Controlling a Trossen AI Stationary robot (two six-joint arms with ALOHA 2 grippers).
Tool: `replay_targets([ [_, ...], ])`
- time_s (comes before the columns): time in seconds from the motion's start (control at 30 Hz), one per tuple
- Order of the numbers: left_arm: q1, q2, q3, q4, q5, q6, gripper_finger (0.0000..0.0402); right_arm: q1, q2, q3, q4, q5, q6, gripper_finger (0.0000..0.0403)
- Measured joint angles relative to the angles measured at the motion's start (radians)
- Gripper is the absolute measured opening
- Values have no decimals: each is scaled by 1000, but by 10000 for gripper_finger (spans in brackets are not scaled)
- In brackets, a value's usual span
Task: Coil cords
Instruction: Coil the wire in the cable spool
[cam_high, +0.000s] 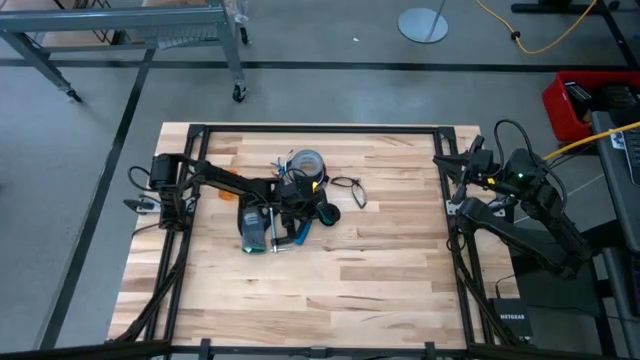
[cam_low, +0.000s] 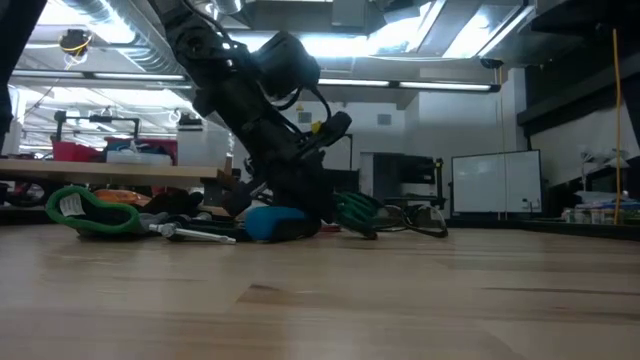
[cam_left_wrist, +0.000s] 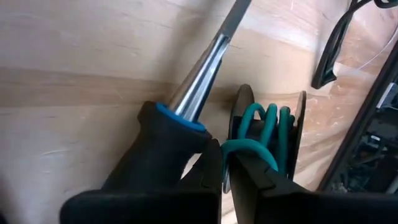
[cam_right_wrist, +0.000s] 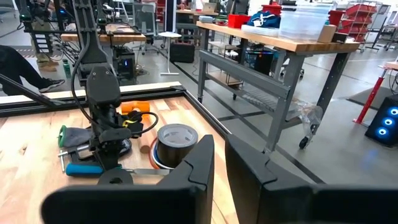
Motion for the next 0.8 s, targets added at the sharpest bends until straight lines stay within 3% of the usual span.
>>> replay_targets([
  [0.57,0,2,-1,-7,1,53,65,0,0,0,-1,0,0,44],
  [0.8,0,3,-2,-14,115,48,55,0,0,0,-29,0,0,44],
])
